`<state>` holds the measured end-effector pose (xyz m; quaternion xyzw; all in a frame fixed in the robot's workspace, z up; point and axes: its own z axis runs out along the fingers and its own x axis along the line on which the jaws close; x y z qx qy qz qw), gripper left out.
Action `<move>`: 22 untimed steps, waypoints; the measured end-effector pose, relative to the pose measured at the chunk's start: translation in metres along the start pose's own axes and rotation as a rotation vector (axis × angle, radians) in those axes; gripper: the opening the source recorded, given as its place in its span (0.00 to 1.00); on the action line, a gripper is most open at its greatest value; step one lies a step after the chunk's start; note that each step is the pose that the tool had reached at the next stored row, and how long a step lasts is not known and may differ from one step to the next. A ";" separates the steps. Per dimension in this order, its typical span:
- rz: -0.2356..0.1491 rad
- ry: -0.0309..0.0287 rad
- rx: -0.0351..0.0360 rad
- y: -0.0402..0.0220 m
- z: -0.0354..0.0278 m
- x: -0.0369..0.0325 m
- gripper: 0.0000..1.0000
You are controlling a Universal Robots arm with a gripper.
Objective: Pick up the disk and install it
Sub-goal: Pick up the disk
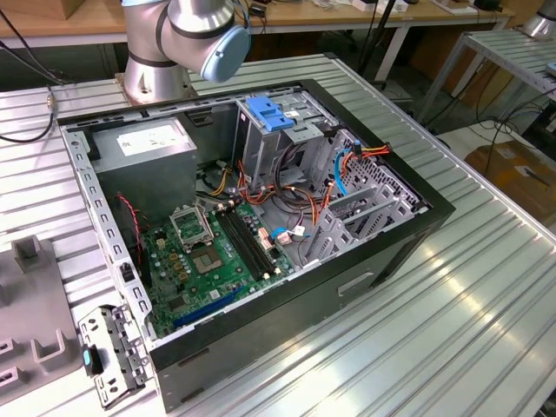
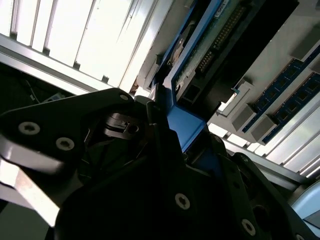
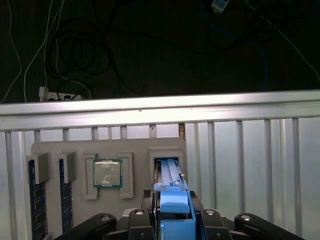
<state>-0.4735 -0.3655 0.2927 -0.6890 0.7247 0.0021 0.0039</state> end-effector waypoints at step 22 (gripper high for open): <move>-0.012 -0.0001 -0.0001 0.0000 0.0000 0.0000 0.37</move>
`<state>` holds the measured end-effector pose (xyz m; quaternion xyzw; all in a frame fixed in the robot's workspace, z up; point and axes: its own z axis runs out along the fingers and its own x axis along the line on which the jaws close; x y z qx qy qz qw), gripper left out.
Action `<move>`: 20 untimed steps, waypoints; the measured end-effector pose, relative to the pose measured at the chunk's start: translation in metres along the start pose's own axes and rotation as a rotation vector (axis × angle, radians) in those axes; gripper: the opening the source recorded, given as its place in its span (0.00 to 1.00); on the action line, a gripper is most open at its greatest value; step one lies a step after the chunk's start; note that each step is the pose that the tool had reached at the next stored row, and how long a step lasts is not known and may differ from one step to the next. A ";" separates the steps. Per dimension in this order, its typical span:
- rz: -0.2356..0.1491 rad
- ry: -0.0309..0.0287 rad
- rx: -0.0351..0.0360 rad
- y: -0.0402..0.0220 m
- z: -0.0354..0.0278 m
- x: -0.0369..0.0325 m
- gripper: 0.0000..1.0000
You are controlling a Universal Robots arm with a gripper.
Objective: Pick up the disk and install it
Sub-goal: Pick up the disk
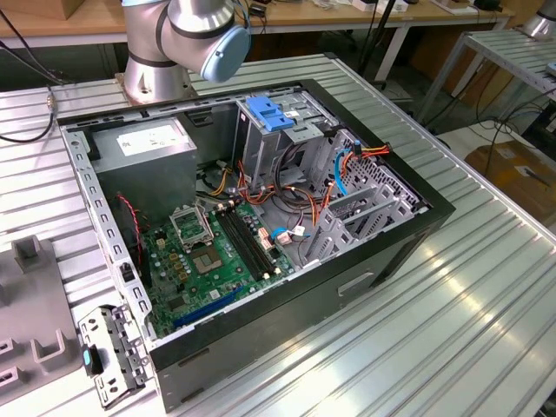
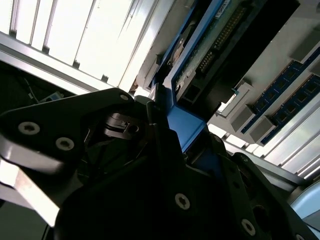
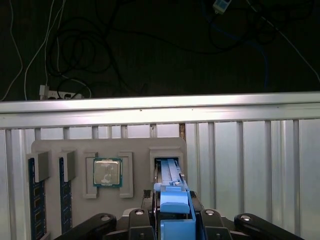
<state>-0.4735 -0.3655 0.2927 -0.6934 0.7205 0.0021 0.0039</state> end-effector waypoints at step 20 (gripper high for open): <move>0.000 0.0132 0.0062 0.0000 -0.0159 -0.0001 0.37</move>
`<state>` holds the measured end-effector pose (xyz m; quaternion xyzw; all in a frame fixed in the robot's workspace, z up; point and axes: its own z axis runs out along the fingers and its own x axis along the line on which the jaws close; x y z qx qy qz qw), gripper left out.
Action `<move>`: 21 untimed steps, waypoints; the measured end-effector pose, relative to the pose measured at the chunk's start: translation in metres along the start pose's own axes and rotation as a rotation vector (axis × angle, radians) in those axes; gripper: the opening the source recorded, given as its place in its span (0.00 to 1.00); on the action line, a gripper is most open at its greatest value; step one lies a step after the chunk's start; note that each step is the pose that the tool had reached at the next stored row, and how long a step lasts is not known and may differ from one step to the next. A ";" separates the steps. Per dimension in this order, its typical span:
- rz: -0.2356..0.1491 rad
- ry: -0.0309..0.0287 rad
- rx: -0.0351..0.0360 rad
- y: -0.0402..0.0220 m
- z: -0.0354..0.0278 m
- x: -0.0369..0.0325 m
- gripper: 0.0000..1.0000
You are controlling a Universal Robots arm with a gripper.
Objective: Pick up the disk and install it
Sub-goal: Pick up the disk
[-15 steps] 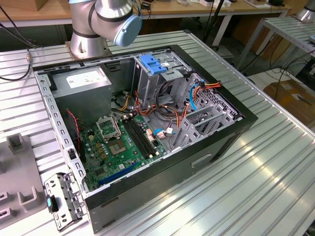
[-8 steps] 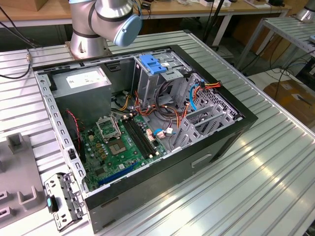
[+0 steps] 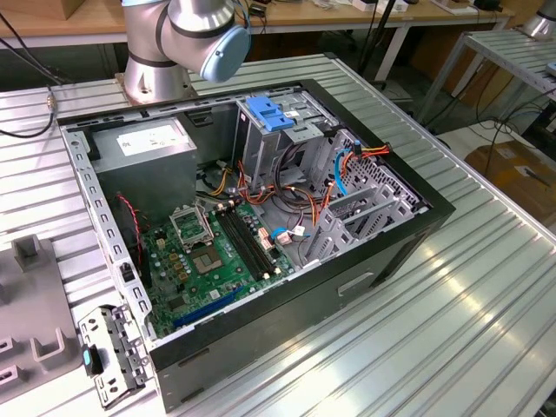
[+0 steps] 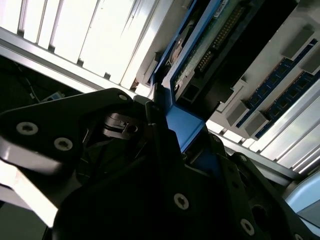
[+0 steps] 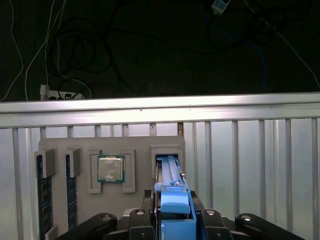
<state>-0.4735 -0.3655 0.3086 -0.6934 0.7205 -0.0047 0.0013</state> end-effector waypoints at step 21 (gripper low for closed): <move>0.000 0.0071 0.0003 -0.0002 -0.0286 0.0001 0.37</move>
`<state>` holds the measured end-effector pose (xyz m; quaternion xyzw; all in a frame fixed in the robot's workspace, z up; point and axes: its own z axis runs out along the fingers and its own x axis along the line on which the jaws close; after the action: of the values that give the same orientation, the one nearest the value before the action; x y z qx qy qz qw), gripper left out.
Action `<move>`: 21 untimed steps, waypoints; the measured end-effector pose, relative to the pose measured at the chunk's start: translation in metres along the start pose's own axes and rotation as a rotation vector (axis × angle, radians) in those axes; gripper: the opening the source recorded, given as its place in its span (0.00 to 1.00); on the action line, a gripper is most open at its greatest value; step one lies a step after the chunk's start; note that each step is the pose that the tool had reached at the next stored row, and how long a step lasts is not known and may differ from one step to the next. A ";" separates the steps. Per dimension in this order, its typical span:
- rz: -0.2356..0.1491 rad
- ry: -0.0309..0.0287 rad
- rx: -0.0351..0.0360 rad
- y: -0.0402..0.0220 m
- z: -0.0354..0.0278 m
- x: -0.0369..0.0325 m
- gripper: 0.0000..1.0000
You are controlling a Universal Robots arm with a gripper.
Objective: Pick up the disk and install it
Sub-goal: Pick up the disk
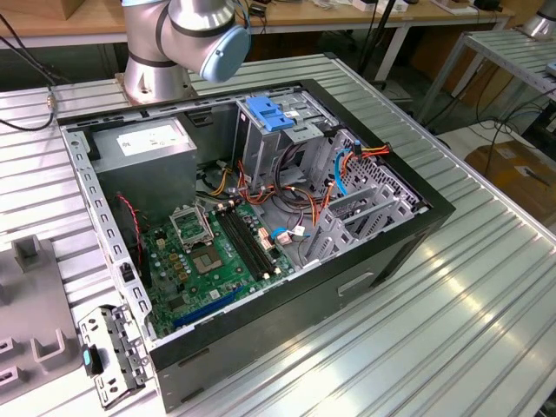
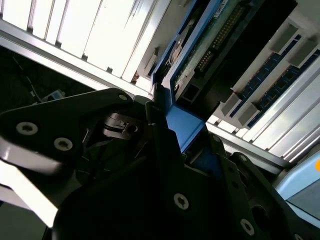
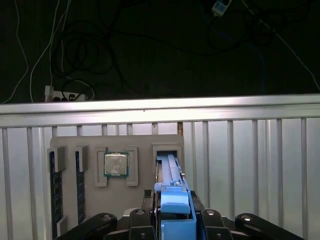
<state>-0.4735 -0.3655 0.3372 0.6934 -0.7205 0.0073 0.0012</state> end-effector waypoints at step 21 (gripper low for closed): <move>0.000 0.0102 0.0004 -0.0003 -0.0304 0.0004 0.37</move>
<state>-0.4735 -0.3655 0.3676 0.6934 -0.7204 0.0110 0.0047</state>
